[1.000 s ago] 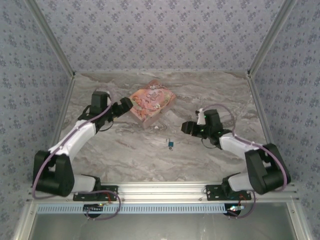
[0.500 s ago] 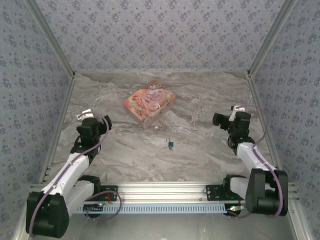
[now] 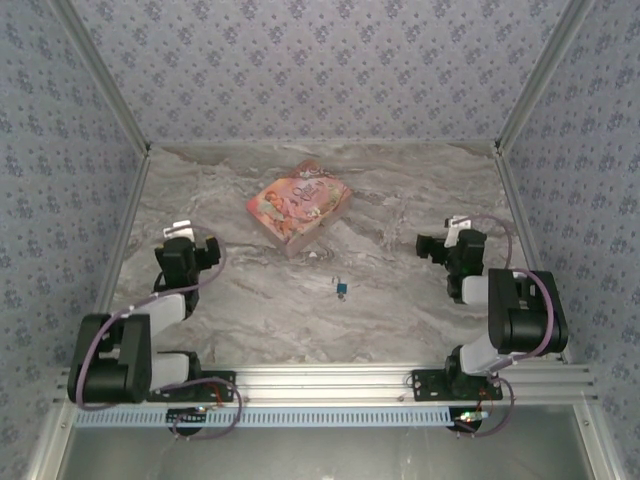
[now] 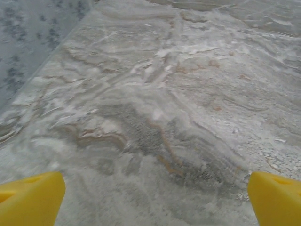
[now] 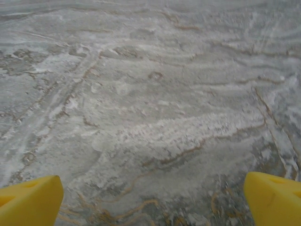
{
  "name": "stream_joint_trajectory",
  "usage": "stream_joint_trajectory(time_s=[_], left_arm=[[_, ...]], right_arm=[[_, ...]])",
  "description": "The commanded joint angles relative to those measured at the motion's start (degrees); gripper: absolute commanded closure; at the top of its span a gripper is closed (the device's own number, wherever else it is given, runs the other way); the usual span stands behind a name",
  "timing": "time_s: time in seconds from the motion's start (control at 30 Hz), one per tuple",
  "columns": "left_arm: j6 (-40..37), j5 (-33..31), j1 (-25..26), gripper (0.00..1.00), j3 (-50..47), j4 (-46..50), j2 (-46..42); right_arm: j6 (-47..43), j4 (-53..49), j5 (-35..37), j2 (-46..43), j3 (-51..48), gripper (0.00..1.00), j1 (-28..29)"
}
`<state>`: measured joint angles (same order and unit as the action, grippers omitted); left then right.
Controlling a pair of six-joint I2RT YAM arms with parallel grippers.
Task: Unlock the padlock with the key
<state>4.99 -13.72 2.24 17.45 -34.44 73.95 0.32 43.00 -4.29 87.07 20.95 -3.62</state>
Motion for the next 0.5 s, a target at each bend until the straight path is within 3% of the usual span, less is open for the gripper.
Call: stream_joint_trajectory(time_s=[0.0,0.13,0.2,0.47], left_arm=[[-4.15,5.02,-0.52,0.01,1.82,-12.09,4.78],[-5.41,7.29,-0.77,0.01,3.57,-20.12,15.08],[-4.10,9.18,-2.14,0.01,6.67,-11.03,13.58],[-3.19,10.81,-3.37,0.01,6.18,-12.07,13.86]], right_arm=[[-2.03,2.52,1.89,0.03,1.70,0.00,0.64],[-2.26,2.79,3.02,-0.05,1.57,0.00,1.20],[-2.50,3.04,3.78,-0.03,1.46,0.00,1.50],[-2.18,2.70,3.91,0.00,1.66,0.00,1.44]])
